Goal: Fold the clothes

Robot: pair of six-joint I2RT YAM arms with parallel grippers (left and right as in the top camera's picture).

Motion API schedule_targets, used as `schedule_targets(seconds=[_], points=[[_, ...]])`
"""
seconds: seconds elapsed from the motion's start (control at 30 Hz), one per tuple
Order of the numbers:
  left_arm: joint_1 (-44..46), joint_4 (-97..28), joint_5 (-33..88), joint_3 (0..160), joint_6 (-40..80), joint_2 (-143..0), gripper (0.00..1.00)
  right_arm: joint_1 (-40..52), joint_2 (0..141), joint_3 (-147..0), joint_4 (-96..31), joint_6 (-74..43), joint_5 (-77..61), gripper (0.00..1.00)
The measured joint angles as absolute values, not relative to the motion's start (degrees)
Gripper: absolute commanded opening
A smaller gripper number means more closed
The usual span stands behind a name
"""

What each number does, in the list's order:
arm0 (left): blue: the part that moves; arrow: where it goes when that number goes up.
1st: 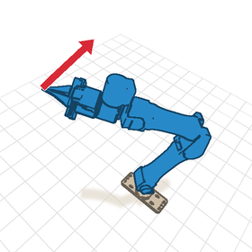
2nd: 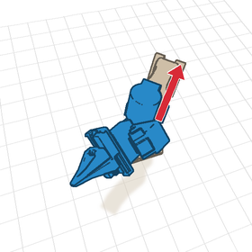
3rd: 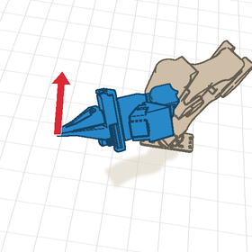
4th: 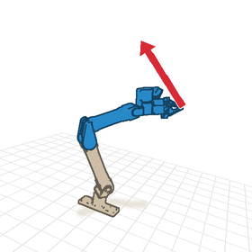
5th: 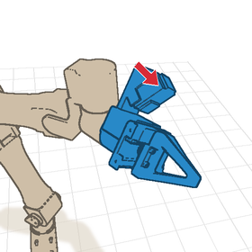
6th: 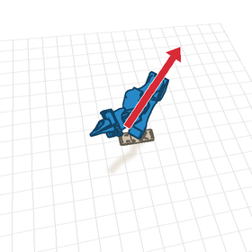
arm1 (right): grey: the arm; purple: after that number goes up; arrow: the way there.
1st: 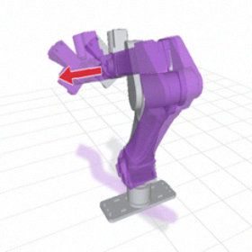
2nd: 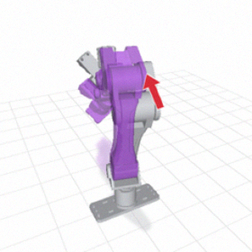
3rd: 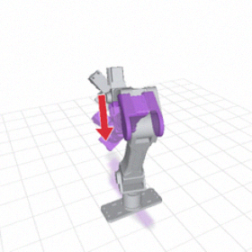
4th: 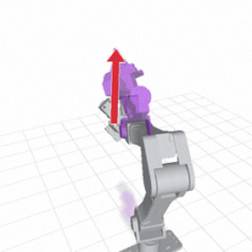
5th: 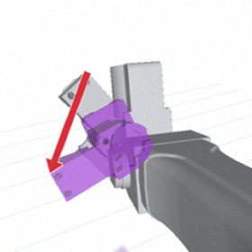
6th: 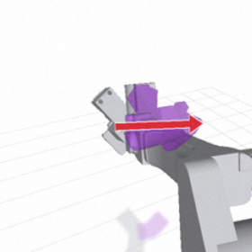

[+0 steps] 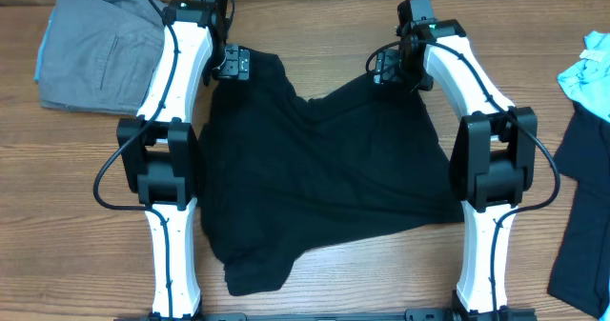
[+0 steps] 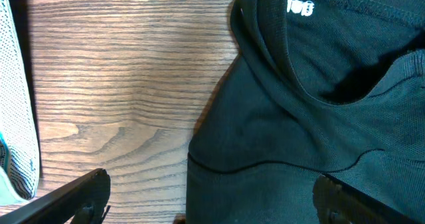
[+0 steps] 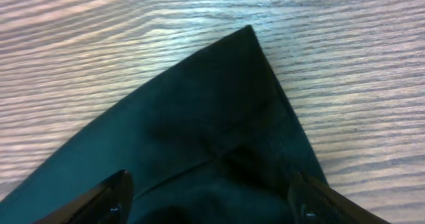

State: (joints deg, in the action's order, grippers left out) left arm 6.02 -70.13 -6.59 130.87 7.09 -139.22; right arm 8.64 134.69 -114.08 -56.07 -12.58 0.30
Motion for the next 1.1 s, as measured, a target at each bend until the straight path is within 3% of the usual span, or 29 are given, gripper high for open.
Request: schedule_targets(seconds=[0.57, 0.93, 1.1], points=[[6.0, -70.8, -6.6, 130.9, 7.1, -139.2, 1.0, 8.7, 136.6, -114.1, -53.7, -13.3, 0.4, 0.73], [6.0, -71.0, -6.6, 130.9, 7.1, -139.2, 1.0, 8.8, 138.3, -114.6, -53.9, -13.8, 1.6, 0.32], [6.0, -71.0, -6.6, 130.9, 7.1, -139.2, 1.0, 8.8, 138.5, -115.5, -54.0, -14.5, 3.9, 0.22]])
